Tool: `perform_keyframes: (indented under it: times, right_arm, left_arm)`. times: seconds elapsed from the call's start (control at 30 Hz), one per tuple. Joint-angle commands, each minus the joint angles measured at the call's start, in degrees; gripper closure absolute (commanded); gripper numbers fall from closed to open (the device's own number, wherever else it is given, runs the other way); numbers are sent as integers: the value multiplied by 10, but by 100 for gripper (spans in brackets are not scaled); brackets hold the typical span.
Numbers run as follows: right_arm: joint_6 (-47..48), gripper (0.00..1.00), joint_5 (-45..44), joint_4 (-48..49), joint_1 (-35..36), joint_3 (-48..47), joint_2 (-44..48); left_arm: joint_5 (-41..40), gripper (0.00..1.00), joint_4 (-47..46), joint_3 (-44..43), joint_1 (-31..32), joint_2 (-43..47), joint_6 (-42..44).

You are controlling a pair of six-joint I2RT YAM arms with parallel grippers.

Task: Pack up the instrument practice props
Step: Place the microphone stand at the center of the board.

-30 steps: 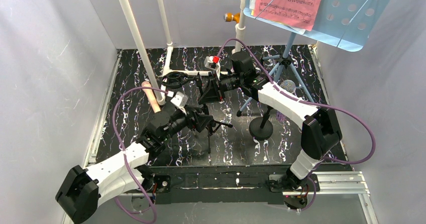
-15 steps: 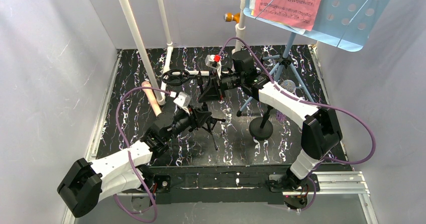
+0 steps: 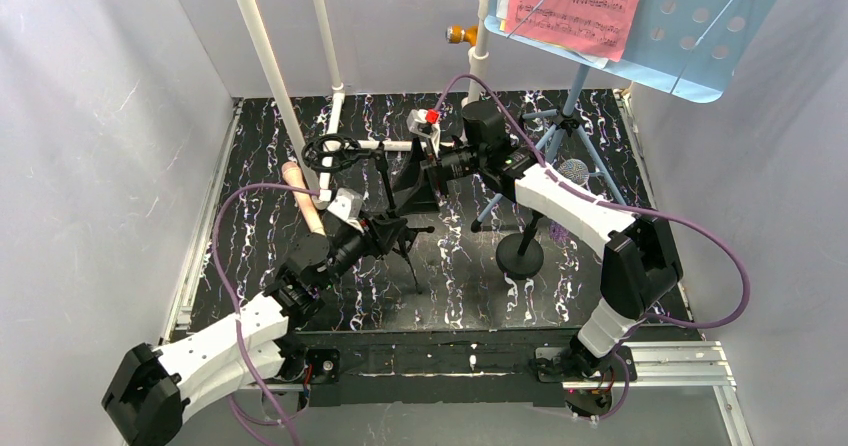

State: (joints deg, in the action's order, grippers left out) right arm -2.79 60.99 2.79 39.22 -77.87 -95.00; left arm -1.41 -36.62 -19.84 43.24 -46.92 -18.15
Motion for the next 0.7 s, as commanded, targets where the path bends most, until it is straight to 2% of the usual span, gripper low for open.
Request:
perform_keyframes:
  times: [0.0, 0.27, 0.5, 0.67]
  right_arm:
    - [3, 17, 11, 10, -2, 3, 31]
    - [4, 14, 38, 14, -2, 4, 39]
    - [6, 14, 38, 15, -2, 7, 42]
    - [7, 14, 36, 15, -2, 8, 41]
  left_arm:
    - [-42, 100, -7, -6, -2, 40, 28]
    - [-82, 100, 48, -6, -3, 77, 94]
    - [-204, 100, 82, 11, -4, 156, 190]
    - [-291, 100, 114, 42, -5, 227, 213]
